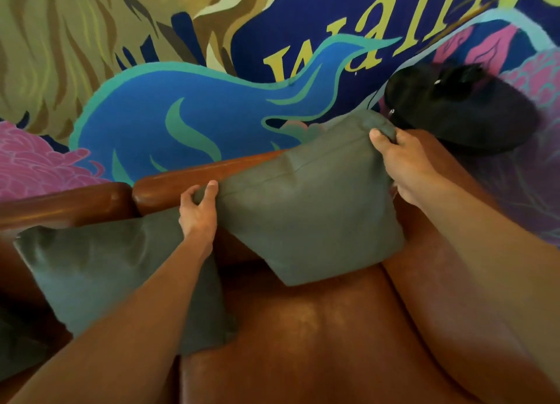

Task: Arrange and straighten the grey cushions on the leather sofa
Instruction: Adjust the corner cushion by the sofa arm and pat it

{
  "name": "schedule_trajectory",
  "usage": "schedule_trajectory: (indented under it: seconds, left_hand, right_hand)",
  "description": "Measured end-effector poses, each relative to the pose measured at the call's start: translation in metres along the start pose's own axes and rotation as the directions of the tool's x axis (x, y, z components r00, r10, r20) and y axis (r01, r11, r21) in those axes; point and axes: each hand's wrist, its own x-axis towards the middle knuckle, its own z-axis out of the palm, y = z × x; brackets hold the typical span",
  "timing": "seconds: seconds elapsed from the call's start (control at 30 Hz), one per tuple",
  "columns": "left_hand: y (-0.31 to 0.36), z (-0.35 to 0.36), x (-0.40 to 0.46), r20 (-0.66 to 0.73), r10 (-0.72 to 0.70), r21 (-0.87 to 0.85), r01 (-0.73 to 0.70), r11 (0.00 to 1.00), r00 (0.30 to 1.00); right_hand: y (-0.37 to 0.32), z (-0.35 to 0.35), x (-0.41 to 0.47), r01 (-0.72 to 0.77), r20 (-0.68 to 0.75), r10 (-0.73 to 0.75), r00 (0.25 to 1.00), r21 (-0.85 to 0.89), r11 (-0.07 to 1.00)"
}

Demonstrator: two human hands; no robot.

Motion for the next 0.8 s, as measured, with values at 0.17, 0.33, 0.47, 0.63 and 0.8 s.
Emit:
schedule_trajectory:
  seconds: [0.17,0.33,0.47,0.63,0.8]
  left_hand:
    - [0.027,0.028,0.005,-0.027,0.069,-0.030,-0.070,0.997,0.997]
    - [0.021,0.075,-0.016,-0.090,0.066,0.087,-0.058,0.994,0.994]
    - [0.005,0.113,-0.039,-0.076,0.103,0.277,-0.078,0.958,0.992]
    - [0.007,0.147,-0.051,-0.156,0.139,0.371,-0.072,0.926,0.978]
    - [0.013,0.157,-0.045,-0.171,0.112,0.470,-0.019,0.882,0.979]
  right_hand:
    - [0.044,-0.019,0.025,-0.149,-0.108,0.160,0.981,0.100,0.984]
    - [0.102,-0.043,0.057,-0.236,-0.170,0.251,0.953,0.102,0.966]
    - [0.140,-0.070,0.072,-0.347,-0.195,0.353,0.915,0.067,0.935]
    - [0.143,-0.095,0.090,-0.360,-0.115,0.352,0.929,-0.053,0.932]
    - [0.144,-0.114,0.115,-0.292,-0.063,0.286,0.956,-0.247,0.924]
